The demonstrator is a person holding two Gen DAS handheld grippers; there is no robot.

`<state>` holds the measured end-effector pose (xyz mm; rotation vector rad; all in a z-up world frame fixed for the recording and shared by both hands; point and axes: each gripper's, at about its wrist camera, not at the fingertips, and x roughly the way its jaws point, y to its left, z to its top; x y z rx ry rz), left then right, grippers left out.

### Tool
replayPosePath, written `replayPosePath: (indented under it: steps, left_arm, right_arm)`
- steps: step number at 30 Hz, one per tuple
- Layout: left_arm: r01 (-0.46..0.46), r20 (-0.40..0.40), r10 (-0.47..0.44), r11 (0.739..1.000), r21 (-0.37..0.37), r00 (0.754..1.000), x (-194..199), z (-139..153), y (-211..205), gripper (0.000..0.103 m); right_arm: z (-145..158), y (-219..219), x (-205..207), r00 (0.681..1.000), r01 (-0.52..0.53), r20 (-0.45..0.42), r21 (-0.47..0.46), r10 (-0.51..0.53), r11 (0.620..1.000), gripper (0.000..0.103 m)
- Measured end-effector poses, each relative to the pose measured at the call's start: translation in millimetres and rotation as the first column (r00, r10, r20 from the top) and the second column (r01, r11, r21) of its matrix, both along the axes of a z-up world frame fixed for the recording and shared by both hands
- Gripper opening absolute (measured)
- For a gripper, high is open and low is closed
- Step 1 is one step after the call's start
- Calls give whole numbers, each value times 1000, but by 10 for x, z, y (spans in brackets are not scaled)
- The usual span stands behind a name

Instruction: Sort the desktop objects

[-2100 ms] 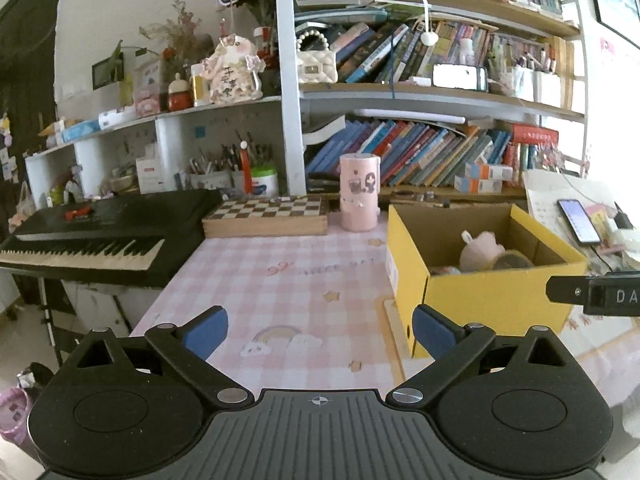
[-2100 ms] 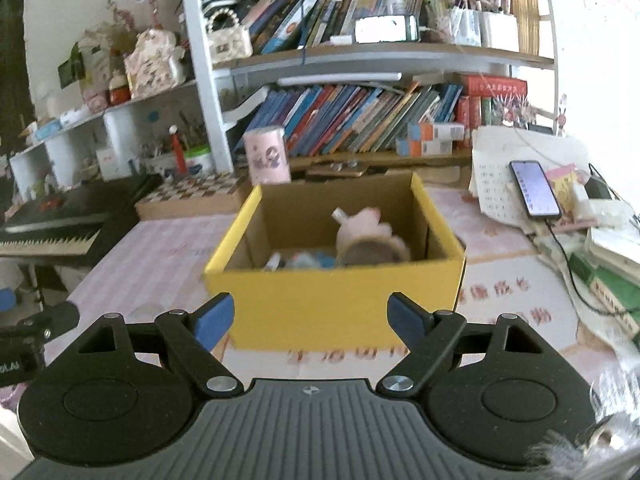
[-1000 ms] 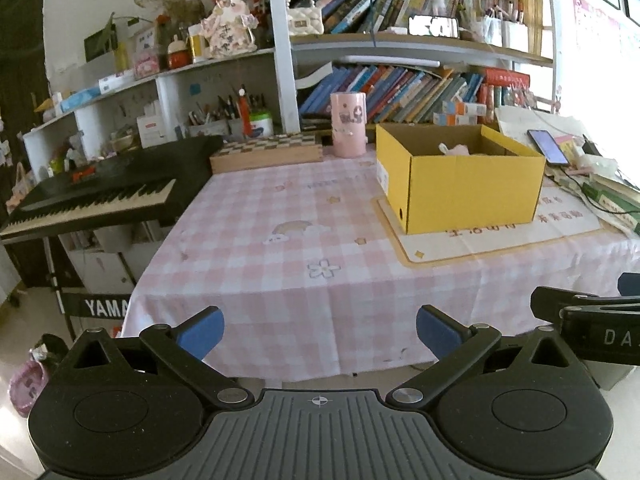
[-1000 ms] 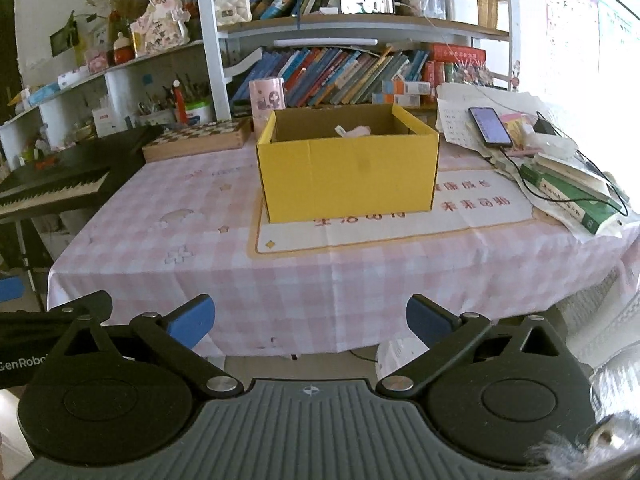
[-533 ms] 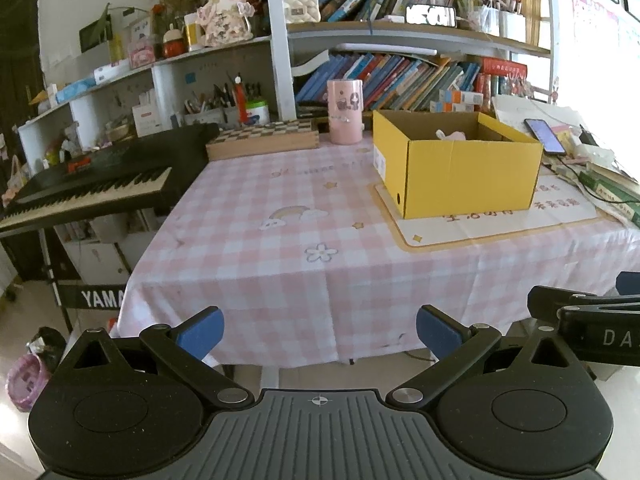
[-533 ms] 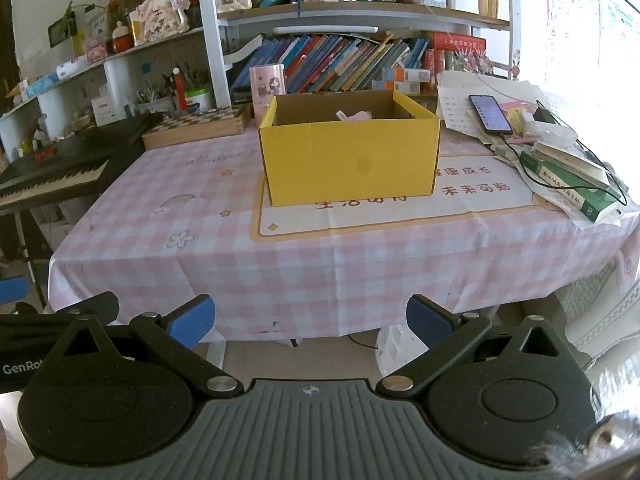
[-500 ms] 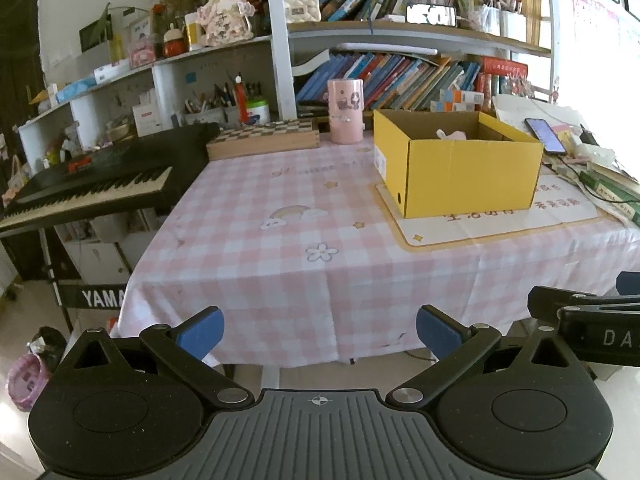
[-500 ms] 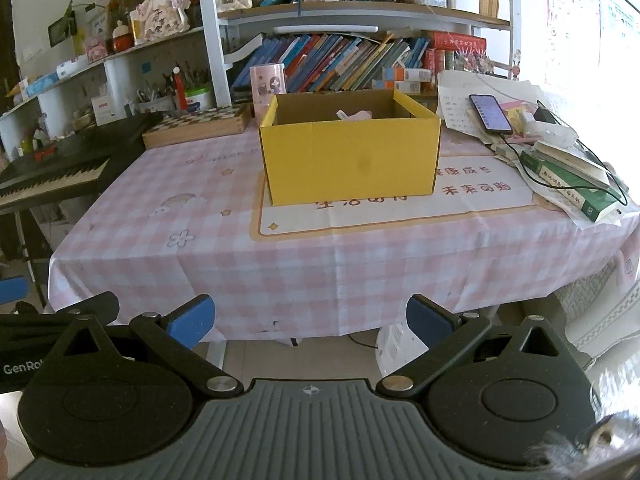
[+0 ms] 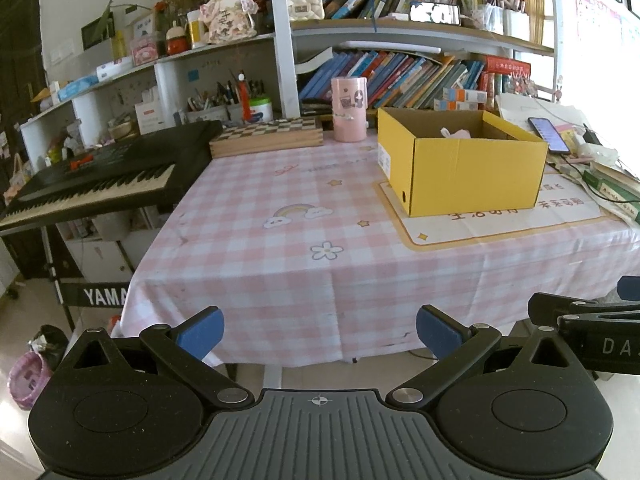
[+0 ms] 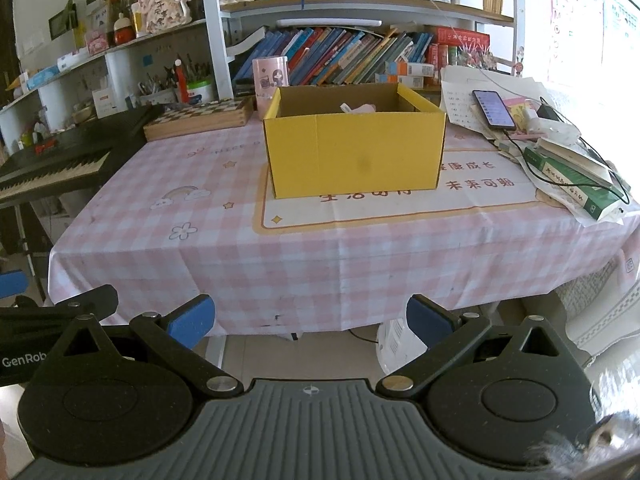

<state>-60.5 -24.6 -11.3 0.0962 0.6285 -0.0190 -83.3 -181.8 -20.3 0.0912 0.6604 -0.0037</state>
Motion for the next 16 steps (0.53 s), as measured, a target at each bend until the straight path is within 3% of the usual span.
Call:
replayPosePath:
  steps: [16]
  left_arm:
    - [-5, -13, 5, 1000, -15, 1000, 41, -39, 46, 103]
  right_arm:
    - [-51, 8, 46, 1000, 1, -21, 7, 0, 1000, 103]
